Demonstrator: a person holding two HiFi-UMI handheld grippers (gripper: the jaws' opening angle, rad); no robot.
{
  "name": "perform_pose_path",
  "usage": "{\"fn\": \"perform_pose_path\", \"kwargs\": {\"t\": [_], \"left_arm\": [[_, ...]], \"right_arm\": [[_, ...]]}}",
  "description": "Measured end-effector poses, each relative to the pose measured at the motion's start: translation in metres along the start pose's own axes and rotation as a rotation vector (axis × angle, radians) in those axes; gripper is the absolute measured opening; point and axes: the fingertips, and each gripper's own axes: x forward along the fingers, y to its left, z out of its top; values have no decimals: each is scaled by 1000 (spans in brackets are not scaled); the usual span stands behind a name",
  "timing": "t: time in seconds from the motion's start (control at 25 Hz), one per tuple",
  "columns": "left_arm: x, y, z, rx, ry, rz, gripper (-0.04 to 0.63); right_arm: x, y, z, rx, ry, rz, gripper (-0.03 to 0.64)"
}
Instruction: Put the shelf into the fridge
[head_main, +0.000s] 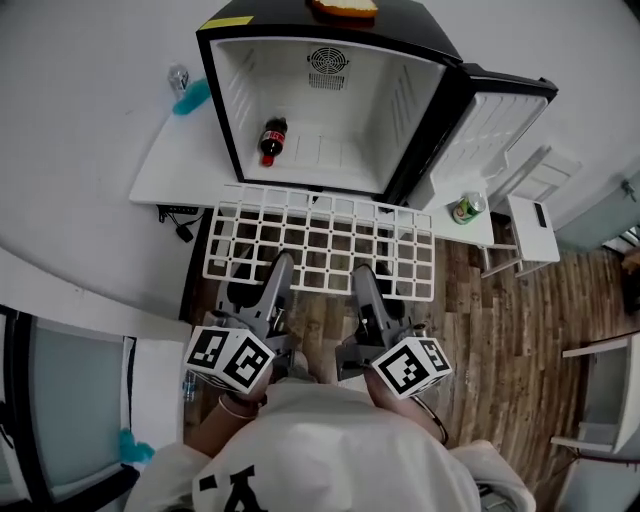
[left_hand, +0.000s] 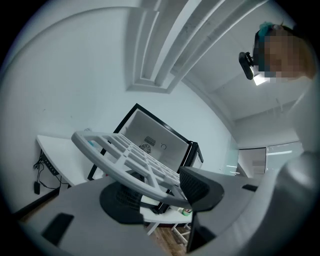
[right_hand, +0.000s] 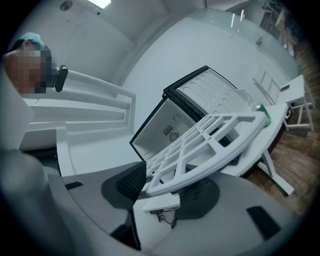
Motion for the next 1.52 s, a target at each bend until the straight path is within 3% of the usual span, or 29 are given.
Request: {"fn": "perform_pose_path", "kwargs": {"t": [0.56, 1.52], "left_arm": [[42, 50, 11, -11, 30, -51, 209], [57, 61, 10, -17, 56, -57, 213]], "right_arm": [[56, -5, -16, 2, -32, -53, 181], [71, -10, -16, 0, -27, -71, 181]]}}
